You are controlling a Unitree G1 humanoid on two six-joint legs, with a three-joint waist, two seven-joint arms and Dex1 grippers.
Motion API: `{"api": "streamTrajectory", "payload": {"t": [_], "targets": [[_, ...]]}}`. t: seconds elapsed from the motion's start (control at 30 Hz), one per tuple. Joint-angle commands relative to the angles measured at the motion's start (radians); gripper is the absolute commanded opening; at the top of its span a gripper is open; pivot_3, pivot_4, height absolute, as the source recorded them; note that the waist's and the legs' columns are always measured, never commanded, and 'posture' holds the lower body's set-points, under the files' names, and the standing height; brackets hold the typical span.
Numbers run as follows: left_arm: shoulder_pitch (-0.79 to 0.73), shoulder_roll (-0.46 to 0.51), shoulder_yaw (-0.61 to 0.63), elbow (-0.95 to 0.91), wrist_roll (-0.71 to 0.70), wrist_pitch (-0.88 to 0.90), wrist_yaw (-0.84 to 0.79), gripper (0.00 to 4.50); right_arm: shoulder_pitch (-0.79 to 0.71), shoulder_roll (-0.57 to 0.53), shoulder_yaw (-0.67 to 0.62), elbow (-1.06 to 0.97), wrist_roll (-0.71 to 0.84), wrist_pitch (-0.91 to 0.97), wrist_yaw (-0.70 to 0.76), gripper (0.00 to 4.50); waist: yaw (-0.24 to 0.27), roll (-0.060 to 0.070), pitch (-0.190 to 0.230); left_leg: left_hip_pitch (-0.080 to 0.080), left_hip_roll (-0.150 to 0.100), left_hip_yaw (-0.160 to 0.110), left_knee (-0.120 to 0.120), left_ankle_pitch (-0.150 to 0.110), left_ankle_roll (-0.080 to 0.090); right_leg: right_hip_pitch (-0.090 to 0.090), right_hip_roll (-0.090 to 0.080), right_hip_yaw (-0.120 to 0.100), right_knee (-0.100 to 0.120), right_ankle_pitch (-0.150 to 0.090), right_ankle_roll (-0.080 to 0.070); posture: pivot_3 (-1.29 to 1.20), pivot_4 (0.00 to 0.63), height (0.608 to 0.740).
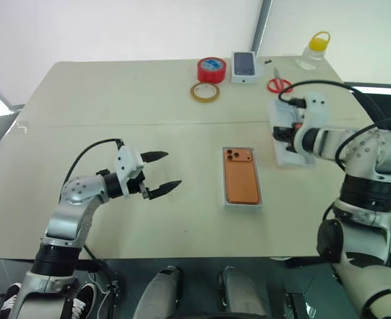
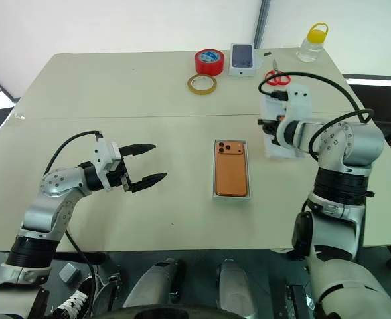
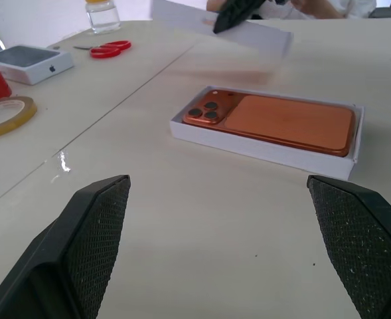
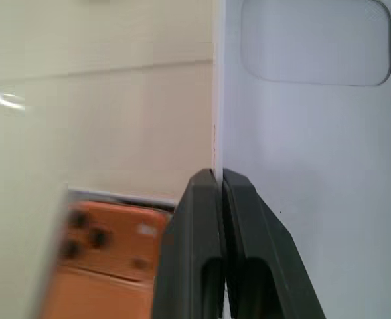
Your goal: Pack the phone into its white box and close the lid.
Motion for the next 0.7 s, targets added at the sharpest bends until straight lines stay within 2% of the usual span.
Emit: {"api": "streamTrajectory", "payload": {"t": [0.03,0.13,0.3,0.43,0.57,0.7], "targets": [[-0.006,-0.005,0.021,-0.024,-0.017,0.007,0.018,4.5,-0.056,0.113,-0.145,-0.033,0.1,-0.037,-0.004,0.09,0.001,0.0,0.0,0.0,0.0,0.0,0.0,0.0,0.0,0.0,0.0,0.0,0.0,0.0,0.0,0.0,0.15,0.74],[-0.002,-0.008,0.022,-0.035,-0.021,0.016,0.029,4.5,-0.079,0.205,-0.241,-0.055,0.181,-0.025,-0.012,0.09,0.002,0.001,0.001,0.0,0.0,0.0,0.0,0.0,0.0,-0.001,0.0,0.0,0.0,0.0,0.0,0.0,0.15,0.74],[0.002,-0.003,0.026,-0.045,-0.029,0.026,0.042,4.5,-0.046,0.335,-0.358,-0.135,0.33,0.153,-0.022,0.09,0.002,0.001,0.001,0.0,0.0,0.0,-0.001,0.0,0.0,-0.001,0.0,0.0,0.0,0.0,0.0,0.0,0.15,0.74],[-0.011,-0.006,0.035,-0.037,-0.035,0.034,0.058,4.5,0.035,0.4,-0.349,-0.175,0.536,0.168,-0.103,0.09,0.0,0.002,0.0,0.0,0.0,0.0,-0.001,0.0,0.0,-0.002,0.0,0.001,0.001,0.0,0.0,0.0,0.15,0.74],[-0.017,-0.025,0.034,-0.037,-0.035,0.041,0.087,4.5,0.101,0.446,-0.33,-0.183,0.813,0.168,-0.253,0.09,-0.002,0.003,0.001,0.0,0.0,0.0,-0.001,0.0,0.0,-0.002,0.0,0.001,0.002,0.0,0.0,0.0,0.15,0.74],[-0.017,-0.041,0.036,-0.046,-0.039,0.05,0.105,4.5,0.252,0.374,-0.184,-0.217,1.04,0.143,-0.373,0.09,-0.001,0.003,0.001,0.0,0.0,0.0,-0.001,0.0,0.0,-0.002,0.0,0.001,0.002,0.0,0.0,0.0,0.15,0.74]]}}
